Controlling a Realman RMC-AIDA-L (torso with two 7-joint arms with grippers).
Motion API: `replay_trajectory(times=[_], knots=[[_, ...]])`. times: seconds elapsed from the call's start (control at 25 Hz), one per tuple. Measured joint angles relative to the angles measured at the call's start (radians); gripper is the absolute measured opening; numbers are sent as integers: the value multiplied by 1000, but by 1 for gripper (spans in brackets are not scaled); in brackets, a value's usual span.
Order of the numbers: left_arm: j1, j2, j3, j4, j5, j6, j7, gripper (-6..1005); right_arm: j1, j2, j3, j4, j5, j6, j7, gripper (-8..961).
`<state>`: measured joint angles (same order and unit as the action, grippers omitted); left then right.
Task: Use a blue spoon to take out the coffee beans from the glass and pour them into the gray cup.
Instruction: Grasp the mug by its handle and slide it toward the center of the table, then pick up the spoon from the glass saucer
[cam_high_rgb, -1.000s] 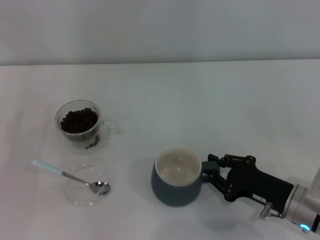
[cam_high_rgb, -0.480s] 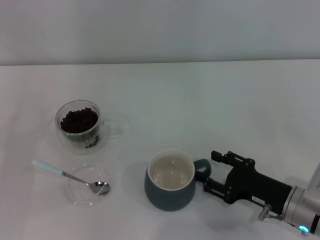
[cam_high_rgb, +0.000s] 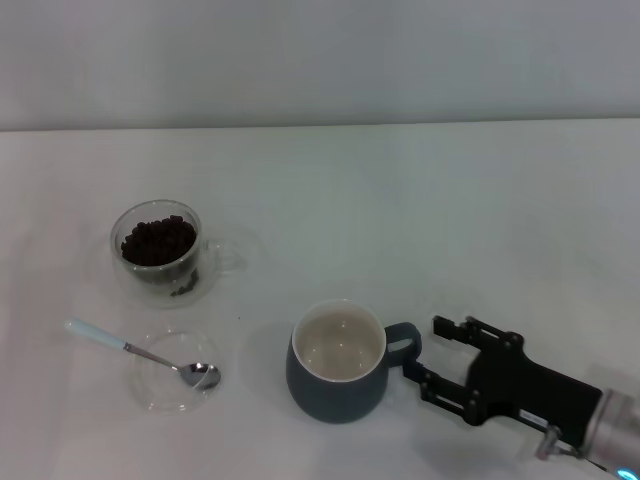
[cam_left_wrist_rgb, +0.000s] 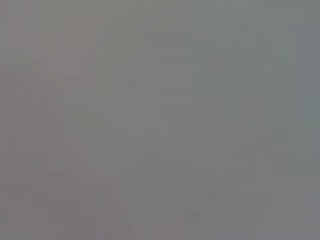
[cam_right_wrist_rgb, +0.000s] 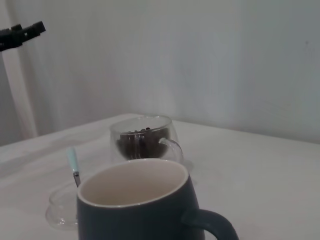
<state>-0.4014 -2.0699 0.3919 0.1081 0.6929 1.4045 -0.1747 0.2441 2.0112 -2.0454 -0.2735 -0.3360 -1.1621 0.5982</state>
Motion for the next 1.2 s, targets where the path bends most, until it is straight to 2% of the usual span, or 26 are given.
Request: replay_trajectory(times=[0.24, 0.44, 0.6, 0.76, 0.84, 0.96, 1.16, 1.2], knots=[[1, -5, 4, -7, 1, -13, -25, 872, -4, -8, 13, 104, 6, -144, -1, 728], [4, -6, 6, -21, 5, -13, -30, 872, -9, -20, 19, 163, 6, -208, -2, 728], [4, -6, 8, -34, 12, -3, -38, 872, -15, -39, 48, 210, 10, -291, -2, 728], [15, -9, 10, -54, 46, 38, -100, 873, -22, -72, 108, 236, 10, -373, -7, 729], [26, -9, 10, -68, 66, 80, -152, 873, -24, -87, 156, 242, 11, -420, -20, 729], [46, -9, 12, -77, 96, 132, -236, 873, -33, -95, 275, 243, 11, -466, -71, 729], [60, -12, 12, -118, 103, 147, -421, 873, -43, -71, 544, 232, 11, -540, -217, 729], [65, -12, 12, -125, 109, 150, -479, 873, -43, -71, 544, 232, 11, -540, -217, 729]])
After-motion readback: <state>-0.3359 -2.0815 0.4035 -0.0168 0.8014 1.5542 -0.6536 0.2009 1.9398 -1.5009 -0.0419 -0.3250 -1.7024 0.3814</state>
